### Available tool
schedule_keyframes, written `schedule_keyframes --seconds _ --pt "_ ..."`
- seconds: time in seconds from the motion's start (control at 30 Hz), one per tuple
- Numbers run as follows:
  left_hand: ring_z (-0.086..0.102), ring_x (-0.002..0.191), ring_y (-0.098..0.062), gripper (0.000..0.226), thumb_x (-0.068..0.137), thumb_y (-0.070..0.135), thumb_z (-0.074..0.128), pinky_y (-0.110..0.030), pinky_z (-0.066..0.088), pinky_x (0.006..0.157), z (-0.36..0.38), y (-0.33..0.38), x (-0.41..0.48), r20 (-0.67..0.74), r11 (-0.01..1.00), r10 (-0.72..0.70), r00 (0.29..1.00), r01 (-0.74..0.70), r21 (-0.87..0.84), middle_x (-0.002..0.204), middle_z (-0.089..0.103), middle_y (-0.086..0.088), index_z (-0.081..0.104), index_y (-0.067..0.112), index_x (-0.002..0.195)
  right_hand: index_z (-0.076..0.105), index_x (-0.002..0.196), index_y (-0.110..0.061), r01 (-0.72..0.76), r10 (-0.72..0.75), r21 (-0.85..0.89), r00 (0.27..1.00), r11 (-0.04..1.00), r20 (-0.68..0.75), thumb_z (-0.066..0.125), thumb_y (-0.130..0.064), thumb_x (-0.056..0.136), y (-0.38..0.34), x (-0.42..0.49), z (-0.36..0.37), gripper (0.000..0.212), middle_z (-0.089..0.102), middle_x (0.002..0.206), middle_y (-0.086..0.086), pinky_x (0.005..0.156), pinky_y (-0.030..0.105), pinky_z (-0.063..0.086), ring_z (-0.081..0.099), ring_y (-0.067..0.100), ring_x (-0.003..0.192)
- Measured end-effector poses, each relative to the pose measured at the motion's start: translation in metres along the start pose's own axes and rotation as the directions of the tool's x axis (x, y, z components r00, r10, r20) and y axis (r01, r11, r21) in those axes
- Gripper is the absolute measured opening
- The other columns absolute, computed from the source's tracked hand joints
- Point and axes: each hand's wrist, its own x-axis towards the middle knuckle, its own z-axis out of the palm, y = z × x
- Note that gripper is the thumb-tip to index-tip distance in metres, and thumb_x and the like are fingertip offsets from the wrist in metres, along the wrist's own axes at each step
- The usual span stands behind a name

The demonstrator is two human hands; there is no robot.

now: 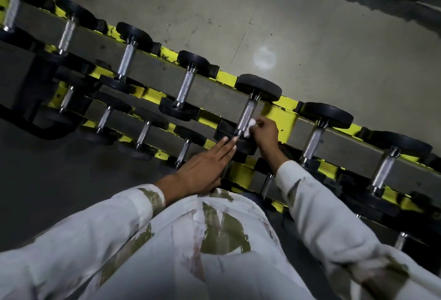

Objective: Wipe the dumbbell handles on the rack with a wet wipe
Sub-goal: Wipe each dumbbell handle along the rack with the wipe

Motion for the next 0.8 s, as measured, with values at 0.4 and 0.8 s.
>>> schedule_keyframes --seconds 0.4,0.8 --pt "-0.014 0.158 -0.019 0.092 0.097 0.023 0.058 -0.033 0.037 0.116 -0.008 -0.020 -0.001 0.044 0.996 0.093 0.995 -0.093 -0.011 0.170 -0.022 -0.004 -0.003 0.011 0.165 0.057 0.105 -0.006 -0.303 0.371 0.818 0.921 0.490 0.118 0.040 0.004 0.093 -0.050 0.042 0.004 0.023 0.063 0.099 0.022 0.052 0.032 0.058 0.063 0.033 0.076" --pt "-0.014 0.158 -0.017 0.099 0.094 0.024 0.065 -0.038 0.040 0.118 -0.003 -0.023 0.000 0.034 0.995 0.091 0.995 -0.089 -0.042 0.170 -0.023 -0.001 -0.004 0.013 0.165 0.047 0.145 -0.011 0.606 -0.683 -0.480 0.730 0.634 0.018 0.055 0.000 0.091 -0.009 -0.019 -0.002 0.055 0.041 0.147 0.009 0.098 0.029 0.045 0.049 0.024 0.128"
